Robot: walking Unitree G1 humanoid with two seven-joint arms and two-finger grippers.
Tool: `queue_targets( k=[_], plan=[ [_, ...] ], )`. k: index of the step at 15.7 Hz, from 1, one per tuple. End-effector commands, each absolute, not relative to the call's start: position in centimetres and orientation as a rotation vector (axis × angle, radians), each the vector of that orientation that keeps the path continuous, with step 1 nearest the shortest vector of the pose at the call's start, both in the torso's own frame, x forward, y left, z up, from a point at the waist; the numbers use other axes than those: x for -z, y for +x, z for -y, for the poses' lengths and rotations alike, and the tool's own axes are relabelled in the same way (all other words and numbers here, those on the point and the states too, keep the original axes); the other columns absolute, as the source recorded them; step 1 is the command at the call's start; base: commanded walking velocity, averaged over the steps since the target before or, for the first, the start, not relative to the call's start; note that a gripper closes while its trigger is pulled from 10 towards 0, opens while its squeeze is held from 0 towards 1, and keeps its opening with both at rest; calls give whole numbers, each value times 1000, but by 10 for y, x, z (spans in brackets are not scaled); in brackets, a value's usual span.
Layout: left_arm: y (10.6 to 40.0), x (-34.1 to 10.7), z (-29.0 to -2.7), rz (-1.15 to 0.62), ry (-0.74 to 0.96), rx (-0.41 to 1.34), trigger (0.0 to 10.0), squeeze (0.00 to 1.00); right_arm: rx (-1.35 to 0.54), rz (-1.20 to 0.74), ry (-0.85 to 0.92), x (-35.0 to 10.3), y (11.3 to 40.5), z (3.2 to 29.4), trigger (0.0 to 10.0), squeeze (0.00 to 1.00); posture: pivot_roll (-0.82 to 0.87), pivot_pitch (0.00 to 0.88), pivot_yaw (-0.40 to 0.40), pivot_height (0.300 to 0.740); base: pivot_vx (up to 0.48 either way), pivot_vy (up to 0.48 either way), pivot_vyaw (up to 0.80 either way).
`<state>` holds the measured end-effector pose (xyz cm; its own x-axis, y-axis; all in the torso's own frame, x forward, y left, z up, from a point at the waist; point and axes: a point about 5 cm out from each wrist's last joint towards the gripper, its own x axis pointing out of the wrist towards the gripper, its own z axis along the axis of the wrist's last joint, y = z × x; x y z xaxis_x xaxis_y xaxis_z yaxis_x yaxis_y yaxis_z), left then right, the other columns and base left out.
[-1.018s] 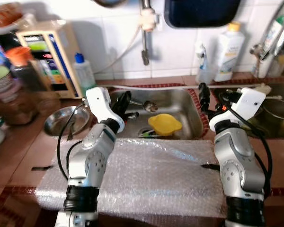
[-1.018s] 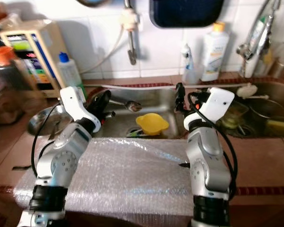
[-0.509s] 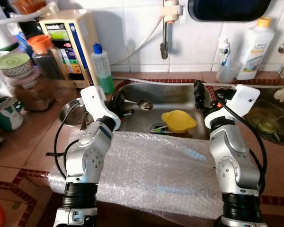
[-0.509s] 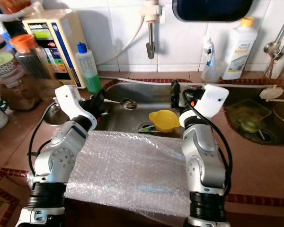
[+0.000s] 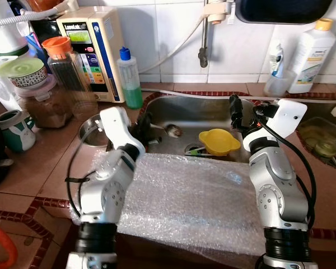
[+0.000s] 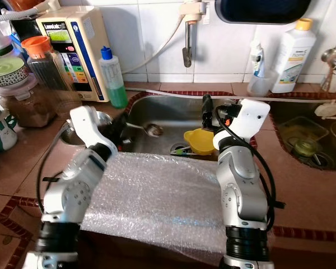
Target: Kitchen organization
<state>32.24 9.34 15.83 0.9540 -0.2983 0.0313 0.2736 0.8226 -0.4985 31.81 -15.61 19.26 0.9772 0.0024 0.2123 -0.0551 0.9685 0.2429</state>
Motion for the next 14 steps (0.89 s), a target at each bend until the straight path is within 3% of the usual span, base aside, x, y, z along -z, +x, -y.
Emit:
queue_targets(
  k=[1,7,14],
  plan=[
    [322,-167,-96,-3,-530,311,10000,0,-59,223,218,-194,317,151,10000,0,-45,0,94,740,0,0,0],
    [325,-164,-95,-4,-527,299,10000,0,-92,227,160,-195,320,147,10000,0,-42,0,74,740,0,0,0],
    [329,-160,-74,34,-569,296,10000,0,-147,209,58,-201,329,149,10000,0,-84,0,-62,740,0,0,0]
  ],
)
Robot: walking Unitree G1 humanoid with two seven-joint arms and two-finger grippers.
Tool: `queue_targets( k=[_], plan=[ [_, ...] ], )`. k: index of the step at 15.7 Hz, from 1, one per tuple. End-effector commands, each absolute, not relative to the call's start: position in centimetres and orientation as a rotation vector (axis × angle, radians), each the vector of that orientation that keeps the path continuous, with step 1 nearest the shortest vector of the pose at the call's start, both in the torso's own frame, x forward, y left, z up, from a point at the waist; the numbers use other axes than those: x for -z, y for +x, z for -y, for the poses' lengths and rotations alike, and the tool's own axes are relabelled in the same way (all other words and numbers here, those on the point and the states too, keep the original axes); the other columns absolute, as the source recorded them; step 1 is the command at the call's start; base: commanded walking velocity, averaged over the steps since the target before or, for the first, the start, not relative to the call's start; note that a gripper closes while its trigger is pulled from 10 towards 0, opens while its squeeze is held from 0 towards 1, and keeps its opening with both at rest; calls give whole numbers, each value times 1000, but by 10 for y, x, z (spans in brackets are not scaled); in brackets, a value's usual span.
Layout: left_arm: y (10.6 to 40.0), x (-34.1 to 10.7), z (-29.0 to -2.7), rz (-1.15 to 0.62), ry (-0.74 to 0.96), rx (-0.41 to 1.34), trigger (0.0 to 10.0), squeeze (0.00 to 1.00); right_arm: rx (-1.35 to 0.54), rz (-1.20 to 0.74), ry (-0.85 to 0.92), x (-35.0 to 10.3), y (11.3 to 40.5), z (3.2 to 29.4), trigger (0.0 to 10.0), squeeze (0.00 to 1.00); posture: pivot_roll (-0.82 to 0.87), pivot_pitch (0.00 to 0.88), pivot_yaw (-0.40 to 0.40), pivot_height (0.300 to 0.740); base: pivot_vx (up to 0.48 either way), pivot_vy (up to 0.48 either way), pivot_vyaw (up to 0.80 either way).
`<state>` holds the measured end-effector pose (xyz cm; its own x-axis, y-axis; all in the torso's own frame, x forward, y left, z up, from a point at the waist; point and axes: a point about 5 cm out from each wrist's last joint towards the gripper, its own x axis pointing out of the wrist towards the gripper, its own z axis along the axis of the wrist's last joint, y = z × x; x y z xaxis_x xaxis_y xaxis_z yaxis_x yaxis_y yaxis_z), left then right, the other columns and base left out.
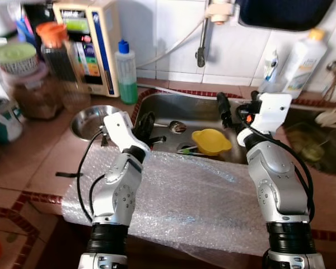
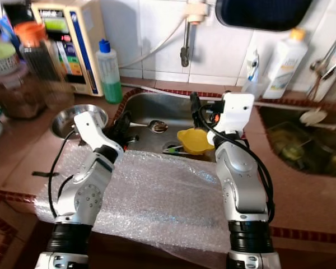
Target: Kitchen organization
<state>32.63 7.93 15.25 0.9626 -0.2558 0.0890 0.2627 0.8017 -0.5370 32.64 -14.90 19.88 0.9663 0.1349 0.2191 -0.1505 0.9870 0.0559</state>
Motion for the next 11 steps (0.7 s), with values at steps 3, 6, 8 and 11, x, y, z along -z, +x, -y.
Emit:
queue_targets(
  k=[3,6,8,11],
  plan=[
    [335,-168,-68,57,-580,370,10000,0,-107,211,46,-198,332,153,10000,0,-117,0,-6,740,0,0,0],
    [333,-163,-67,50,-571,356,10000,0,-92,222,31,-197,329,160,10000,0,-134,0,25,740,0,0,0],
    [330,-154,-64,14,-556,326,10000,0,-46,225,29,-196,327,169,10000,0,-145,0,47,740,0,0,0],
    [329,-157,-62,21,-501,375,10000,0,-39,243,52,-197,326,159,10000,0,-123,0,52,740,0,0,0]
  ],
)
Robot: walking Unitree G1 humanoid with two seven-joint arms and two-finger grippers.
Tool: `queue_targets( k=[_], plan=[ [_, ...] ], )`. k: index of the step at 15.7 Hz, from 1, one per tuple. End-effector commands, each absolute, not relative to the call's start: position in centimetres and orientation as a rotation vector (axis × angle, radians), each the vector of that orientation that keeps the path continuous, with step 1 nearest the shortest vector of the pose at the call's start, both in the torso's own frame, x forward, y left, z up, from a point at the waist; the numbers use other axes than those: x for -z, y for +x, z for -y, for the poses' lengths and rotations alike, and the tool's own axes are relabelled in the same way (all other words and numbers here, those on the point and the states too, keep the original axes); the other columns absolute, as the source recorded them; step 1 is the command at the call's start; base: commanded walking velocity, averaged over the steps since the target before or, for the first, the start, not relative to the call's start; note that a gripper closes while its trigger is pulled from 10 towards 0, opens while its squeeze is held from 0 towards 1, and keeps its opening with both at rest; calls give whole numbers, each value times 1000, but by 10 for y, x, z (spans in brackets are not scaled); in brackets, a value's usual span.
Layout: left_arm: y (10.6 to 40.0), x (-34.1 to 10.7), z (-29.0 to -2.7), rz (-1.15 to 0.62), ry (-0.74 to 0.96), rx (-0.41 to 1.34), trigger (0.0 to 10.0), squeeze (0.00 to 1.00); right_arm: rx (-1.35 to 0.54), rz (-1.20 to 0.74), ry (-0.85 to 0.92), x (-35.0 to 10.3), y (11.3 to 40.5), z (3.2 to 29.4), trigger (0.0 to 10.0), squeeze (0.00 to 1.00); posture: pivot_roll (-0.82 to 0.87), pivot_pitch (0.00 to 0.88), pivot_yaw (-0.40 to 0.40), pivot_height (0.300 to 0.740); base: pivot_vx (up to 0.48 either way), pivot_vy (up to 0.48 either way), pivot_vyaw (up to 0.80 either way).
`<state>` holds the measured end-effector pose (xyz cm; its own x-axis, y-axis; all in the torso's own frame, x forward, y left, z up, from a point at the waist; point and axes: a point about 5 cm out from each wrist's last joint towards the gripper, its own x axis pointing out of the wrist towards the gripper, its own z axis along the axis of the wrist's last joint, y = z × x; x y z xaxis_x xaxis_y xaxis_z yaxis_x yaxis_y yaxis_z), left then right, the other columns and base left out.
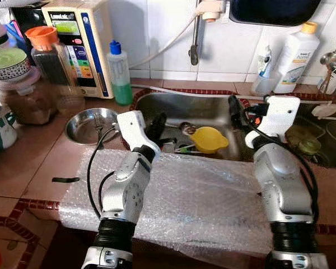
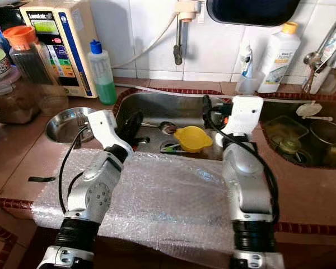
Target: Kitchen organization
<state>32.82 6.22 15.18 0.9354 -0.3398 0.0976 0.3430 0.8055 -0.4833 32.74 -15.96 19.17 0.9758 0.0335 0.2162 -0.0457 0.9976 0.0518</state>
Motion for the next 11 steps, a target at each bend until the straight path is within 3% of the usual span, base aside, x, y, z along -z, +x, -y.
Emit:
queue_targets(
  k=[1,5,7,11],
  plan=[
    [334,-154,-66,13,-496,350,10000,0,-89,229,53,-189,327,144,10000,0,-80,0,33,740,0,0,0],
    [334,-165,-69,60,-492,335,10000,0,-161,246,101,-194,329,133,10000,0,-35,0,15,740,0,0,0],
    [335,-170,-73,77,-596,329,10000,0,-160,225,196,-194,331,129,10000,0,-24,0,5,740,0,0,0],
    [345,-181,-69,109,-578,334,10000,0,-255,247,40,-198,330,134,10000,0,-26,0,8,740,0,0,0]
  ],
)
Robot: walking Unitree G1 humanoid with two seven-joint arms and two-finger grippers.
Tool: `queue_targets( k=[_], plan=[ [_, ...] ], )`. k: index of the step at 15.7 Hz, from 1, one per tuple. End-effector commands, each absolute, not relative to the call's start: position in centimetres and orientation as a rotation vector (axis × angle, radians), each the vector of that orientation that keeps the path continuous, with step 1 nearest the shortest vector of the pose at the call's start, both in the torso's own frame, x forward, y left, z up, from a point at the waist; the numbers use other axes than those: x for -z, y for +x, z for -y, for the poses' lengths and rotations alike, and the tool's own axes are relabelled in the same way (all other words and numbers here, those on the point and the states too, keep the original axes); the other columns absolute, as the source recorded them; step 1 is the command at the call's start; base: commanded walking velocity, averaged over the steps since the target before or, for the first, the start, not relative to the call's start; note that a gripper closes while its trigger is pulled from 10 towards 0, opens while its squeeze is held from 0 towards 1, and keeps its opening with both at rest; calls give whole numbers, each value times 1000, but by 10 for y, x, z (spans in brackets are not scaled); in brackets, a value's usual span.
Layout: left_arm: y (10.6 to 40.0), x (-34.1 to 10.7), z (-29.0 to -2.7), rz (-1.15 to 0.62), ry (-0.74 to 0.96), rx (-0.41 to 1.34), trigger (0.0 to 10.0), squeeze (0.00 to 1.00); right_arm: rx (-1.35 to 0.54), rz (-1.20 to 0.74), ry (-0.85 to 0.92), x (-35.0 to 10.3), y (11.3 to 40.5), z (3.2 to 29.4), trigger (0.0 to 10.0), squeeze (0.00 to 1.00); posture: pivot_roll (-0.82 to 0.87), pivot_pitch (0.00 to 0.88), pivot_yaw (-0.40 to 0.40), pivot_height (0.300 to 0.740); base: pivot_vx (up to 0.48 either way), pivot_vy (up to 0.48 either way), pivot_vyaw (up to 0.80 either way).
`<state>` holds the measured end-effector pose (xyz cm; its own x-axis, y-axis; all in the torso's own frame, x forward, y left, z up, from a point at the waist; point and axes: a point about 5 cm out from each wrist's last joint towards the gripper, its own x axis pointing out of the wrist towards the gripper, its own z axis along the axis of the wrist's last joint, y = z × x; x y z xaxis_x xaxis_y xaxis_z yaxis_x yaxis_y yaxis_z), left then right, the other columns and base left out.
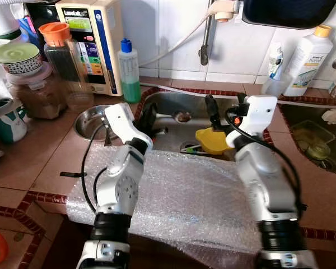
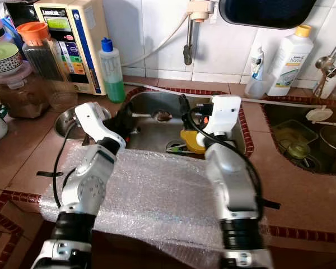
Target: Kitchen organization
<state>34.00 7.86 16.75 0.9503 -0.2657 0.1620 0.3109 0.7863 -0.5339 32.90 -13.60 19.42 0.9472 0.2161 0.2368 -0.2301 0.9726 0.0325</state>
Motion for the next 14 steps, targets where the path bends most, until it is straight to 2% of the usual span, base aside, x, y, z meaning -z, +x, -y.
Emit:
queue_targets(
  k=[1,6,9,14],
  plan=[
    [347,-181,-68,109,-560,330,10000,0,-300,230,3,-196,330,134,10000,0,-28,0,11,740,0,0,0],
    [348,-184,-46,73,-540,412,10000,0,-574,138,-239,-175,316,133,10000,0,-50,0,38,740,0,0,0],
    [346,-185,-39,59,-560,448,10000,0,-695,95,-339,-158,303,124,10000,0,-54,0,46,740,0,0,0],
    [343,-192,-25,31,-530,514,10000,0,-568,153,-495,-155,310,122,10000,0,-55,0,42,740,0,0,0]
  ],
)
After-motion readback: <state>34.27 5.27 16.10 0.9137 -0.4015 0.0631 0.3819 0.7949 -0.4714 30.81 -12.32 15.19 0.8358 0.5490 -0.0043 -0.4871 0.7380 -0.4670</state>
